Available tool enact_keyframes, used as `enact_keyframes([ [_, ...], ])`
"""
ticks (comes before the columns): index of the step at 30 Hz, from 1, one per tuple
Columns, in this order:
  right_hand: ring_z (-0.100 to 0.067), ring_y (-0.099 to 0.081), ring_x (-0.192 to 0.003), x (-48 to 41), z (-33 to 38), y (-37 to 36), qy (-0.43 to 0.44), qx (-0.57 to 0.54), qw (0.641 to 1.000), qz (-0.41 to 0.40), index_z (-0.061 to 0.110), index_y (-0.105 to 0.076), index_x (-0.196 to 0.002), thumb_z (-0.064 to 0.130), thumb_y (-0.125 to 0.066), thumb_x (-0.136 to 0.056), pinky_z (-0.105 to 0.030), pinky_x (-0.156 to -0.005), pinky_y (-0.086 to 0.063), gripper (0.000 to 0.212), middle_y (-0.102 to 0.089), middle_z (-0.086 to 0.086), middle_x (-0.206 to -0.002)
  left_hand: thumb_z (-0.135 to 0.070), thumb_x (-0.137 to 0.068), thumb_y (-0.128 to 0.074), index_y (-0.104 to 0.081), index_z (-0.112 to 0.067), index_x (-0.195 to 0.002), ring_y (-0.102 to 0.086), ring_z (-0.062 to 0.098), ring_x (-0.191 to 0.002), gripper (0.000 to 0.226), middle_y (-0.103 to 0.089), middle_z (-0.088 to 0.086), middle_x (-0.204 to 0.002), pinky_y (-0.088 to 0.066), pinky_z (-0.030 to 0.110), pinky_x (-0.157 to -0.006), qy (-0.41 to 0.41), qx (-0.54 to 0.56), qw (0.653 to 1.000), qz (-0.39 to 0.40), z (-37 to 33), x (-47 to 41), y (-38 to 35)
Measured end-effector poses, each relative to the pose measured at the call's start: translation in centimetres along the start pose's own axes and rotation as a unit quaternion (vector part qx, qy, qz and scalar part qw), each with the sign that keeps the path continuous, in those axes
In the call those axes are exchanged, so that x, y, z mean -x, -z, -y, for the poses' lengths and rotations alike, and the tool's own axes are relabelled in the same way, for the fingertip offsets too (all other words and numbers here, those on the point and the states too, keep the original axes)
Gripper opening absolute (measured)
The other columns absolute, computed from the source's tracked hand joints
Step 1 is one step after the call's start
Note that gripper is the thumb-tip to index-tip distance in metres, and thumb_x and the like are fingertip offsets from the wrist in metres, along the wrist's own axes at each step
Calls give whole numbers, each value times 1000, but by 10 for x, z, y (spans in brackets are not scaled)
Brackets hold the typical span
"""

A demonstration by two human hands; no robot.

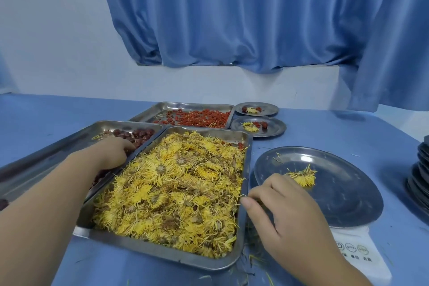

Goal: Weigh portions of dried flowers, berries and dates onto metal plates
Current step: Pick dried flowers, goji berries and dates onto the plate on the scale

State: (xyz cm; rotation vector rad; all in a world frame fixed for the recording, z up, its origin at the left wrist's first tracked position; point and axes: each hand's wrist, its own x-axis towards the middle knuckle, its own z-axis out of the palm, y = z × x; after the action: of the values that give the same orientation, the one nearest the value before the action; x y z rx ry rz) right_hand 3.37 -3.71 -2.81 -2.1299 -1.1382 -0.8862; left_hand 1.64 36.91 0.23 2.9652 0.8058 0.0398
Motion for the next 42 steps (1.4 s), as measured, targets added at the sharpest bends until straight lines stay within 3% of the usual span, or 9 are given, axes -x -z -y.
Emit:
enact_keyframes([
  [3, -7, -45, -66, 0, -1, -1, -2, -8, 1000, -5, 24, -64, -71, 52, -29, -97, -24, -57, -41, 51, -46, 13, -69, 2, -87, -47, -65, -21, -126, -61, 19, -108, 49, -65, 2, -128, -48, 39, -101, -6, 18, 1000, -10, 5, -7, -1],
  [7, -7, -45, -66, 0, -1, -2, -1, -14, 1000, -7, 24, -64, -71, 49, -34, -96, -25, -57, -41, 46, -45, 13, -69, 3, -83, -54, -68, -18, -121, -62, 19, -105, 46, -66, 4, -125, -51, 36, -96, 9, 44, 998, -36, 7, -9, -4],
  [13, -8, -45, -66, 1, -2, 0, -9, -23, 1000, -8, 24, -62, -67, 52, -26, -98, -21, -59, -38, 55, -45, 12, -68, -5, -86, -67, -68, -16, -111, -61, 23, -106, 28, -67, 6, -117, -50, 39, -96, 34, 117, 990, -72, 13, -3, -9],
  [19, -12, -47, -66, 2, -3, 2, -20, -25, 999, -13, 20, -61, -65, 52, -25, -98, -27, -56, -42, 59, -46, 9, -65, 3, -85, -63, -67, -18, -89, -60, 18, -93, 21, -68, 3, -104, -43, 33, -83, 49, 180, 979, -78, 28, 3, -13],
  [22, -11, -46, -66, 3, -4, 3, -25, -28, 999, -12, 20, -60, -64, 53, -24, -98, -28, -57, -41, 60, -46, 9, -65, -2, -86, -64, -68, -19, -93, -60, 20, -97, 19, -69, 4, -108, -44, 34, -88, 53, 169, 982, -68, 30, 5, -14],
  [27, -10, -45, -66, 5, -5, 6, -34, -26, 999, -13, 22, -55, -61, 52, -27, -97, -26, -58, -37, 55, -42, 9, -64, -4, -90, -53, -54, -16, -139, -52, 29, -124, 51, -55, 9, -140, -42, 38, -102, 54, 66, 995, -46, 25, 2, -15],
  [33, -9, -42, -64, 5, -7, 7, -40, -21, 999, -14, 22, -51, -59, 45, -34, -96, -28, -60, -35, 47, -40, 10, -63, -7, -88, -60, -63, -15, -123, -57, 26, -113, 36, -63, 9, -126, -45, 36, -96, 81, 82, 991, -65, 31, -4, -21],
  [38, -10, -41, -65, 4, -7, 6, -43, 1, 999, -13, 21, -53, -60, 41, -38, -94, -26, -56, -37, 43, -41, 10, -64, -9, -82, -66, -60, -23, -96, -59, 20, -90, 21, -68, 5, -102, -46, 33, -75, 77, 134, 982, -109, 34, -3, -24],
  [42, -9, -41, -65, 3, -5, 7, -39, -10, 999, -23, 21, -51, -60, 38, -39, -93, -26, -58, -35, 40, -39, 11, -64, -15, -81, -68, -57, -26, -97, -61, 16, -76, 22, -64, -2, -92, -43, 29, -58, 71, 199, 963, -167, 27, 9, -15],
])
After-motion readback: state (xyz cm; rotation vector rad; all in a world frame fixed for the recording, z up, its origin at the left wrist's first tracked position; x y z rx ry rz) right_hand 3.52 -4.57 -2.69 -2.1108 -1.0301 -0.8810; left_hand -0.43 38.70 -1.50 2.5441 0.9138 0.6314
